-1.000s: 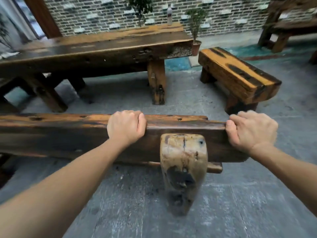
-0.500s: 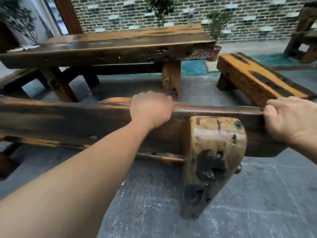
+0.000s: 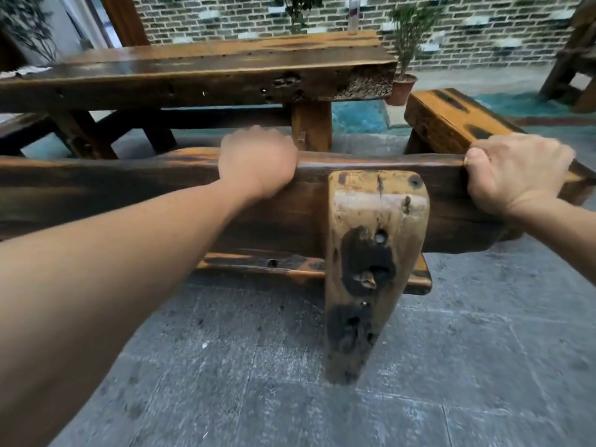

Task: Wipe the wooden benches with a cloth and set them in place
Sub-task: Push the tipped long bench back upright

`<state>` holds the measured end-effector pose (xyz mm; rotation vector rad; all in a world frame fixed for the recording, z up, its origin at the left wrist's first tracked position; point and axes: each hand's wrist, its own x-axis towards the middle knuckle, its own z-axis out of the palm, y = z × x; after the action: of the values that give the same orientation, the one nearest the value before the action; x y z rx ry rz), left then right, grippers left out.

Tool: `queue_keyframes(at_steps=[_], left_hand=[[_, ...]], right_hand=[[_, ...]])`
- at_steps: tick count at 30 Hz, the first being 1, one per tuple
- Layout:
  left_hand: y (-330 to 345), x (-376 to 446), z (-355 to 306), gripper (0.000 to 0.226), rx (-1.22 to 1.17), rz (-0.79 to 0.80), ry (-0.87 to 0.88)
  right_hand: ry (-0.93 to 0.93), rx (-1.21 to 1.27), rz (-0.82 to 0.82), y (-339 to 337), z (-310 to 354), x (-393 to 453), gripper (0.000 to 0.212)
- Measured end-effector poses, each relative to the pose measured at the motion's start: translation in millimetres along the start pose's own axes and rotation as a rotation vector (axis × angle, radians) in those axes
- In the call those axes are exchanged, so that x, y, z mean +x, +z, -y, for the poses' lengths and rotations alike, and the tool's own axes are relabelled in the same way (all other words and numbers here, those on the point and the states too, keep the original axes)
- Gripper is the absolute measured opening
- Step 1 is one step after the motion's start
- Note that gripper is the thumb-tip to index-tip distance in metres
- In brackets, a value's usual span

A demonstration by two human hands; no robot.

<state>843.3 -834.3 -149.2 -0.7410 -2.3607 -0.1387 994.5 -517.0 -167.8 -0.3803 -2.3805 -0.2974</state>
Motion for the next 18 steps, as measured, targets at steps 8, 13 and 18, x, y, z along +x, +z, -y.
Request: queue_keyframes(at_steps=[8,13,18], left_hand=[[9.4,10.9,-4.7,0.044,0.008,0.062,-0.016],[3.7,13.8,-1.4,0.043,-0.071,0.214,-0.053],[5.4,16.7,2.2,0.039,-0.025,0.199,-0.086]], right_hand=[[-0.001,-0.039,0.04,12.1,-5.5,11.6,0.052],[-0.019,-0.022,0.176,-4.9,0.2,14.9,0.052],[-0.008,-0.038,0.25,-5.5,1.5,18.7,0.06]])
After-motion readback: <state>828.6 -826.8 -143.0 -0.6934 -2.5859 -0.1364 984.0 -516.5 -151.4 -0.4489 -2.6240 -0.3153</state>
